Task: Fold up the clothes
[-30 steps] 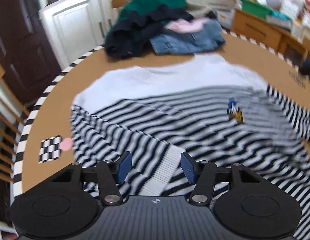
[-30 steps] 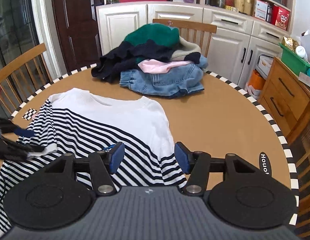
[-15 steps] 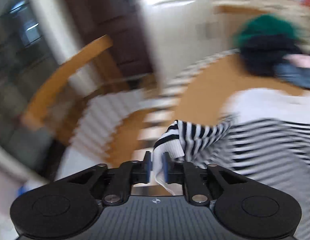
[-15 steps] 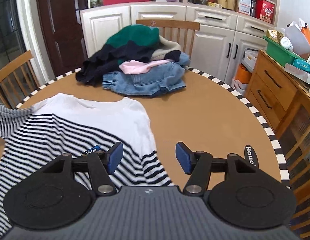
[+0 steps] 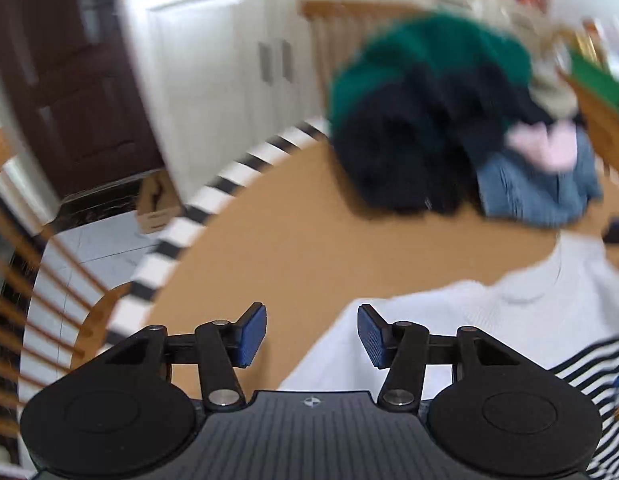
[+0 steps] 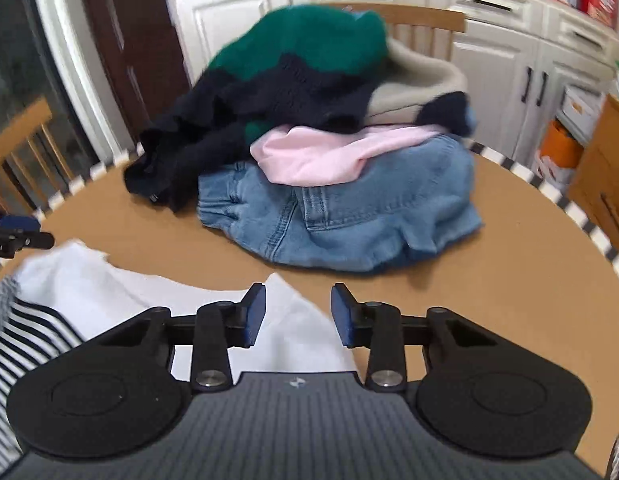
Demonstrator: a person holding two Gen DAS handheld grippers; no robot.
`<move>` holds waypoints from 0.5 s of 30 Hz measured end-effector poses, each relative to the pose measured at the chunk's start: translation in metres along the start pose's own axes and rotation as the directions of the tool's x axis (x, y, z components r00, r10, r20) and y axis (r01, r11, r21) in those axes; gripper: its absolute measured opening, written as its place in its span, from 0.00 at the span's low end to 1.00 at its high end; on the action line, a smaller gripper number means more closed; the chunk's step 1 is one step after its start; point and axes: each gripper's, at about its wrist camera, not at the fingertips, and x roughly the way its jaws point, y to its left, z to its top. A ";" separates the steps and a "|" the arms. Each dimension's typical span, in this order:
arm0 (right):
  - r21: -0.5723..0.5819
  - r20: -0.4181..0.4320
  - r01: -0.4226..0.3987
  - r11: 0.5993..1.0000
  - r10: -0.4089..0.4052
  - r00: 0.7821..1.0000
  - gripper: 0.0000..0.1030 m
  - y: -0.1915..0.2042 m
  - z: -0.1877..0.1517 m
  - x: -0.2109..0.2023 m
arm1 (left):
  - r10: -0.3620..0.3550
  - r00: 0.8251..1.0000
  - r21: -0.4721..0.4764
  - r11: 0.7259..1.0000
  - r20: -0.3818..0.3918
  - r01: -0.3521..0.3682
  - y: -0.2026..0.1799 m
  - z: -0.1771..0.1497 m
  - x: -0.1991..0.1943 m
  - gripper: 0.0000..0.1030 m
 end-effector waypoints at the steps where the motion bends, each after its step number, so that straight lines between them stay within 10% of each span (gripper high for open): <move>1: -0.026 -0.016 0.009 1.000 -0.009 1.000 0.38 0.002 0.003 0.009 | -0.010 1.000 0.009 1.000 -0.023 0.011 -0.004 0.005 0.009 0.57; 3: -0.064 -0.065 0.014 0.998 -0.018 0.998 0.37 0.004 0.004 0.025 | -0.030 0.997 0.010 0.999 -0.073 0.031 -0.008 0.009 0.027 0.60; 5: -0.084 -0.075 -0.005 0.996 -0.001 0.997 0.04 0.008 0.001 0.029 | -0.053 0.997 -0.043 0.998 -0.060 0.051 -0.006 0.010 0.029 0.57; 9: -0.182 -0.014 0.015 0.983 -0.018 1.000 0.02 0.027 -0.013 0.007 | -0.118 0.992 -0.113 0.986 0.048 0.123 -0.008 -0.011 0.004 0.11; 15: -0.307 0.127 0.049 0.950 -0.011 0.992 0.02 0.051 -0.051 -0.061 | -0.081 0.942 0.007 0.997 0.325 0.083 -0.043 -0.070 -0.067 0.08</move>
